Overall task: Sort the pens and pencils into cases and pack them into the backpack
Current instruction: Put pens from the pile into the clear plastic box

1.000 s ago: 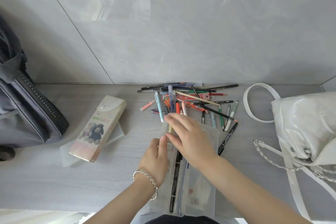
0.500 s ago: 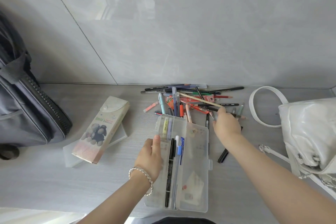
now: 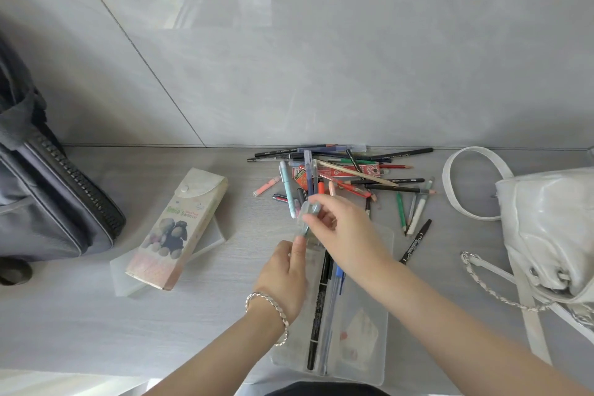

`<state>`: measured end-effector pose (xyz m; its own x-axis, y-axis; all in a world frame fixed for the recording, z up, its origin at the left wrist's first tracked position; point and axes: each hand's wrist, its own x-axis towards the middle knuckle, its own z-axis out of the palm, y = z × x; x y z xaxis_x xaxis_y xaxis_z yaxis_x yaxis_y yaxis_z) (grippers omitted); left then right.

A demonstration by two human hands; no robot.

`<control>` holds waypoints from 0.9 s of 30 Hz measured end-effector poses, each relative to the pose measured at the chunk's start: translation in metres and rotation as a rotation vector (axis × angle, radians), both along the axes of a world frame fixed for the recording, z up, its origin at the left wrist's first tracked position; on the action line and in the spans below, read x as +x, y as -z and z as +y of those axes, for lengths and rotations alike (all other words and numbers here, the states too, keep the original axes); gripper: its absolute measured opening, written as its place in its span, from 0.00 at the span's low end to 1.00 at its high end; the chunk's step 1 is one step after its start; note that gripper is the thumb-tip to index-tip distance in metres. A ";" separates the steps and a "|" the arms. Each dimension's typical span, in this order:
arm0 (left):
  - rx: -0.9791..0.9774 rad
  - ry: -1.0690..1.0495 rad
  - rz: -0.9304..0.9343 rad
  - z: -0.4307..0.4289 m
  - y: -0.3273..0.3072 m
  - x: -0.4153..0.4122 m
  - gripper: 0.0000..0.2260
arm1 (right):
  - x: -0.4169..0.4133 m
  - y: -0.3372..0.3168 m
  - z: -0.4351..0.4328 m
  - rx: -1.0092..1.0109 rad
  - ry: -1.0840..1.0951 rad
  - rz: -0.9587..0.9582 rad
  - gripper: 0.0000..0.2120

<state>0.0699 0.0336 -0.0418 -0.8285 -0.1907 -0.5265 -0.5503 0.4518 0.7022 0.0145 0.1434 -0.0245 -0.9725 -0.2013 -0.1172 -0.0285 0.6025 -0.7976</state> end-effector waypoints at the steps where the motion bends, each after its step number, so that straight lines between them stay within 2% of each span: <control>1: 0.001 0.013 -0.006 0.000 0.000 0.001 0.22 | 0.001 0.005 0.000 0.040 -0.004 0.006 0.16; 3: -0.002 0.035 0.001 0.001 -0.001 0.002 0.22 | 0.002 0.011 0.002 0.123 0.020 0.097 0.18; 5: 0.001 0.038 0.006 0.001 -0.002 0.002 0.21 | 0.006 0.017 0.003 0.238 0.040 0.268 0.19; 7: 0.026 0.024 -0.001 0.000 -0.004 0.000 0.22 | 0.009 0.023 0.003 0.255 0.044 0.381 0.20; 9: 0.038 0.018 -0.003 -0.003 -0.005 -0.003 0.21 | 0.005 0.022 0.003 0.139 0.072 0.308 0.16; 11: 0.021 0.018 -0.008 -0.011 -0.005 -0.007 0.20 | -0.009 0.012 0.005 -0.101 0.136 0.139 0.12; 12: 0.011 0.008 -0.010 -0.016 -0.005 -0.010 0.20 | -0.019 0.007 0.007 -0.168 0.170 0.081 0.10; 13: 0.001 -0.016 -0.012 -0.022 -0.006 -0.013 0.20 | -0.032 0.004 0.008 -0.147 0.194 0.070 0.09; 16: 0.000 -0.106 -0.011 -0.044 -0.009 -0.024 0.20 | -0.075 0.009 0.006 0.191 0.118 0.102 0.11; 20: -0.059 -0.156 0.005 -0.076 -0.007 -0.038 0.19 | -0.117 0.027 -0.018 0.482 -0.268 0.045 0.13; 22: -0.079 -0.180 -0.009 -0.089 -0.002 -0.042 0.19 | -0.126 0.038 -0.034 0.729 -0.392 0.048 0.13; 24: -0.108 -0.190 -0.025 -0.097 0.003 -0.041 0.21 | -0.127 0.047 -0.046 0.954 -0.403 0.029 0.16; 27: -0.120 -0.193 -0.028 -0.104 0.005 -0.039 0.23 | -0.130 0.059 -0.056 1.063 -0.316 -0.058 0.22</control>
